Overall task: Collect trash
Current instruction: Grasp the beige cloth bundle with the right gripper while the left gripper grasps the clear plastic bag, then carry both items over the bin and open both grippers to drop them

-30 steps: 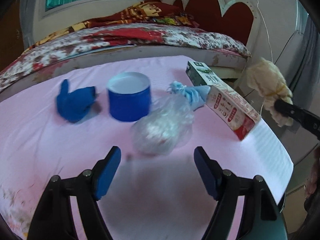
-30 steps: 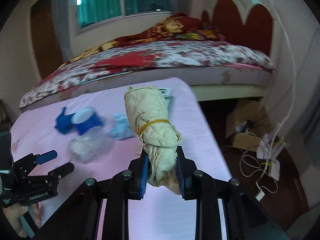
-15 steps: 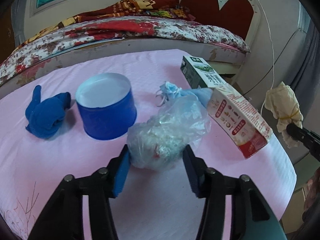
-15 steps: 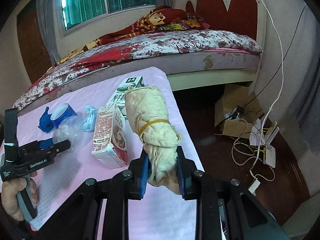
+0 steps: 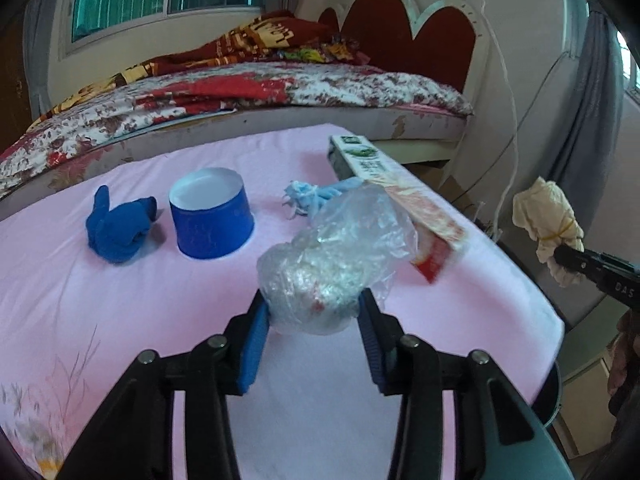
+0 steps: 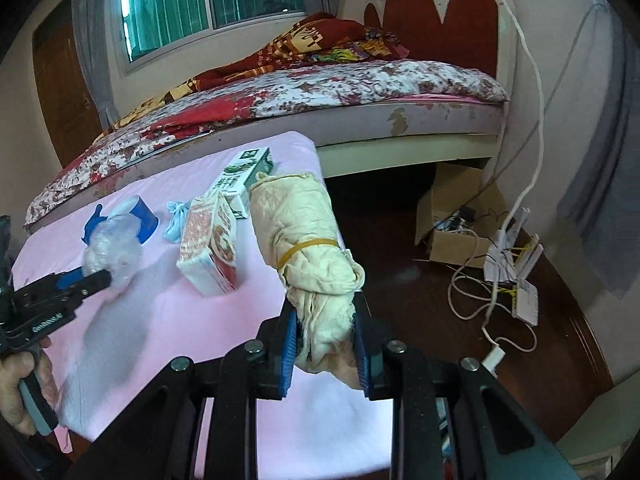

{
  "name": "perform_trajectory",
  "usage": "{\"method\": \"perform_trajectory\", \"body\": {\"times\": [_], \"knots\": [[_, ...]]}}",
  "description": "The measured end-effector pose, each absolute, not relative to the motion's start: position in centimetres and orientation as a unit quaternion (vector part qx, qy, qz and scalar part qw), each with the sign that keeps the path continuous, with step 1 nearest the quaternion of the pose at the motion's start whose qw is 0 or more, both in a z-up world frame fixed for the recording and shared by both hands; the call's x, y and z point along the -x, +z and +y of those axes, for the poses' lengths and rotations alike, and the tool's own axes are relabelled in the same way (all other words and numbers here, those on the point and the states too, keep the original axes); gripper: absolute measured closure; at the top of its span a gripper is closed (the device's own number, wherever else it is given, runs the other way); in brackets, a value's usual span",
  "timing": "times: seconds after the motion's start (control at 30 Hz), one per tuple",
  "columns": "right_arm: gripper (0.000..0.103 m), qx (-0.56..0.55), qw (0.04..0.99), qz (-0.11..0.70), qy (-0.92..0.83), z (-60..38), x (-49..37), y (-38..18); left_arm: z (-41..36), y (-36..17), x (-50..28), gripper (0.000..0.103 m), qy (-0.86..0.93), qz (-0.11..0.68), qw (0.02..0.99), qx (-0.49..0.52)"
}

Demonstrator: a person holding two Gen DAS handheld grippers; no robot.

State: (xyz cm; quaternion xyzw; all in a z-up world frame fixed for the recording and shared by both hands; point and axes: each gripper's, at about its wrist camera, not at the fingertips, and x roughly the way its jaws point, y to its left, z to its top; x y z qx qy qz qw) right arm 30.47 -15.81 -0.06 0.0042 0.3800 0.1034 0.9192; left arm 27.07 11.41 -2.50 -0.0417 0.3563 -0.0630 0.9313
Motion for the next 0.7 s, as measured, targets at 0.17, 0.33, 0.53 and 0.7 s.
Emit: {"method": "perform_trajectory", "body": {"times": [0.17, 0.33, 0.53, 0.7], "knots": [[0.076, -0.012, 0.924, 0.373, 0.084, -20.3, -26.8, 1.0, 8.0, -0.7, -24.3, 0.059, -0.093, 0.338, 0.936, 0.022], [0.076, -0.033, 0.926, 0.373, 0.051, -25.7, -23.2, 1.1, 3.2, 0.2, -23.0, 0.059, -0.137, 0.331, 0.934, 0.004], [0.076, -0.043, 0.923, 0.381, 0.021, -30.9, -19.9, 0.4, -4.2, -0.2, -21.8, 0.059, -0.198, 0.341, 0.919, -0.031], [0.076, -0.043, 0.916, 0.399, 0.002, -34.5, -17.2, -1.3, -10.3, -1.7, -21.0, 0.059, -0.244, 0.356, 0.900, -0.053]]}}
